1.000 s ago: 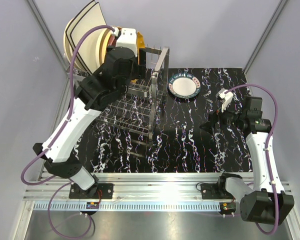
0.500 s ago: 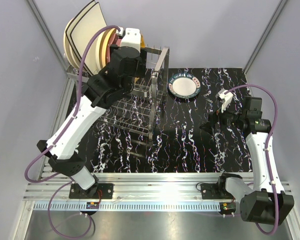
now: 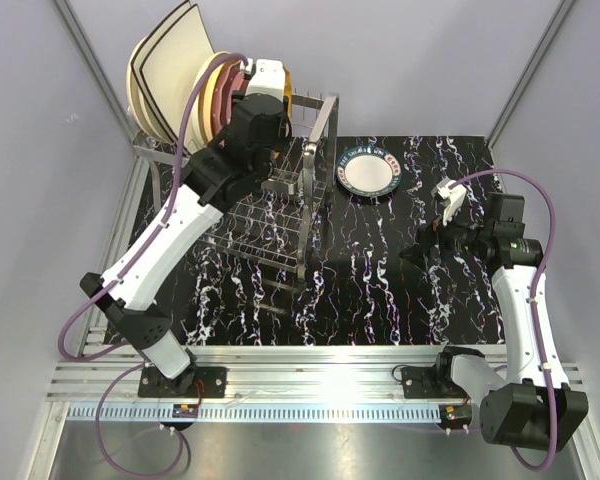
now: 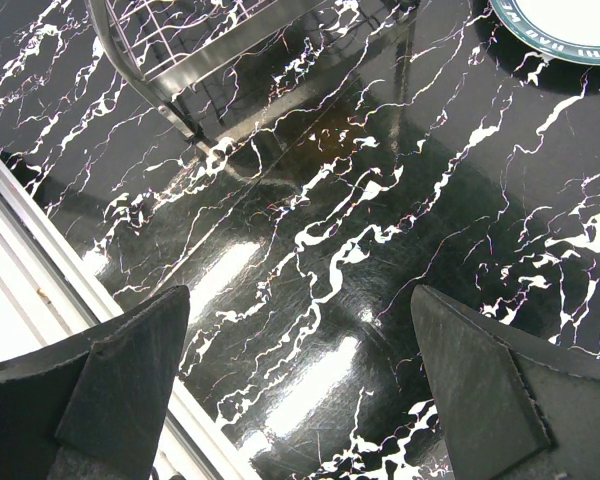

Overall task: Unload the plates from the dish rack
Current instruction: Grab a plate with the left arm

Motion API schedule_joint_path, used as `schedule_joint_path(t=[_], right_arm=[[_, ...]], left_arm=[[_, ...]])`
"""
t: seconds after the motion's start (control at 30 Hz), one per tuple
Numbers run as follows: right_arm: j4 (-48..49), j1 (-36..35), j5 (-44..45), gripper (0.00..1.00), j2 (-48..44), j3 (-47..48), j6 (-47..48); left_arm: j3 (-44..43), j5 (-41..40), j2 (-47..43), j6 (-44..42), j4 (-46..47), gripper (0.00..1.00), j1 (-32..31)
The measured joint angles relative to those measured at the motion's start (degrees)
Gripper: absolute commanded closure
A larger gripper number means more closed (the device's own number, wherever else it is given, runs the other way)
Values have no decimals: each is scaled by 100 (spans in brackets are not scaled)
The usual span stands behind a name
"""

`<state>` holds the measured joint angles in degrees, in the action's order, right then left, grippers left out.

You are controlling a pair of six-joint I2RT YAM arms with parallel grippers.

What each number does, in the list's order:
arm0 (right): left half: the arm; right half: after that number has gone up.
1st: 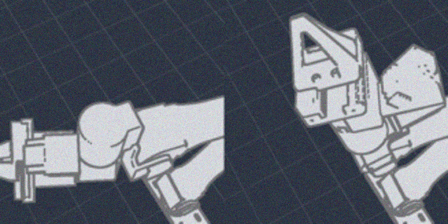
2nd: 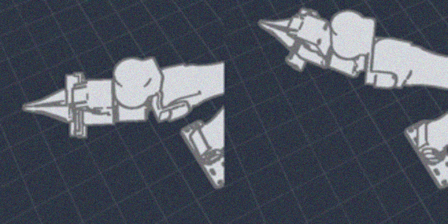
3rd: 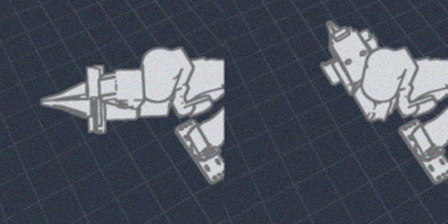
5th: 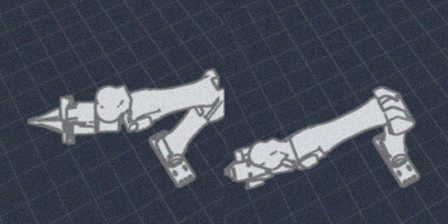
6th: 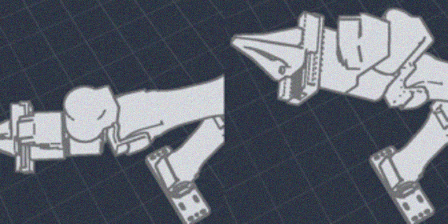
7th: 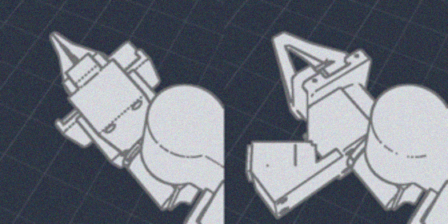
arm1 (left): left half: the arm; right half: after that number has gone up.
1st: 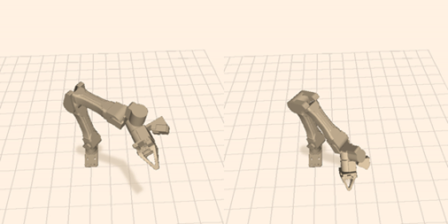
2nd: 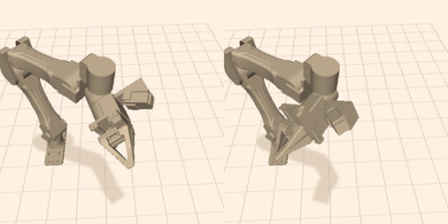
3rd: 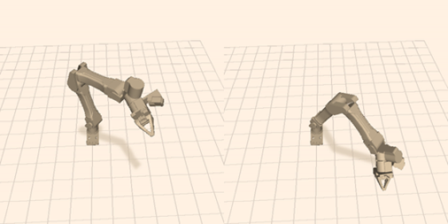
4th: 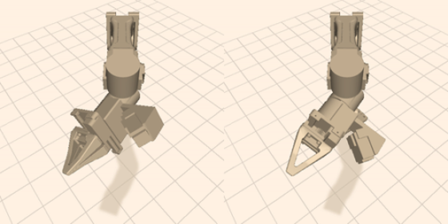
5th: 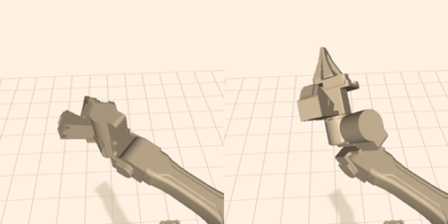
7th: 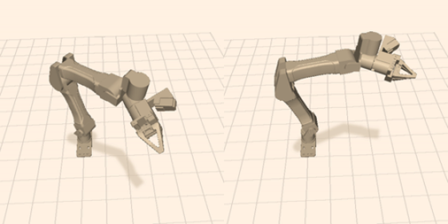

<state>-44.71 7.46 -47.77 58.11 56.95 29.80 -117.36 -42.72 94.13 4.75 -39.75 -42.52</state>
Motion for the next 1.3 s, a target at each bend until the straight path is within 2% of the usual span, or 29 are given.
schedule_joint_path(t=[0.13, 0.33, 0.37, 0.4, 1.1, 1.3], right_arm=[[0, 2, 0, 0, -2, 0, 2], [-2, 2, 0, 0, -15, 0, 2], [-2, 2, 0, 0, -17, 0, 2], [-2, 2, 0, 0, -20, 0, 2], [-13, 2, 0, 0, -24, -2, 2], [-13, 2, 2, 0, -24, -2, 2]], left_arm=[[254, -142, -13, -186, 321, 62, 39], [470, 96, -192, -304, 514, 91, 83], [492, 96, -195, -330, 553, 98, 92], [501, 98, -197, -350, 570, 100, 96], [649, 752, -376, -1102, 852, 100, 192], [1021, 920, -570, -1327, 1257, 100, 216]])
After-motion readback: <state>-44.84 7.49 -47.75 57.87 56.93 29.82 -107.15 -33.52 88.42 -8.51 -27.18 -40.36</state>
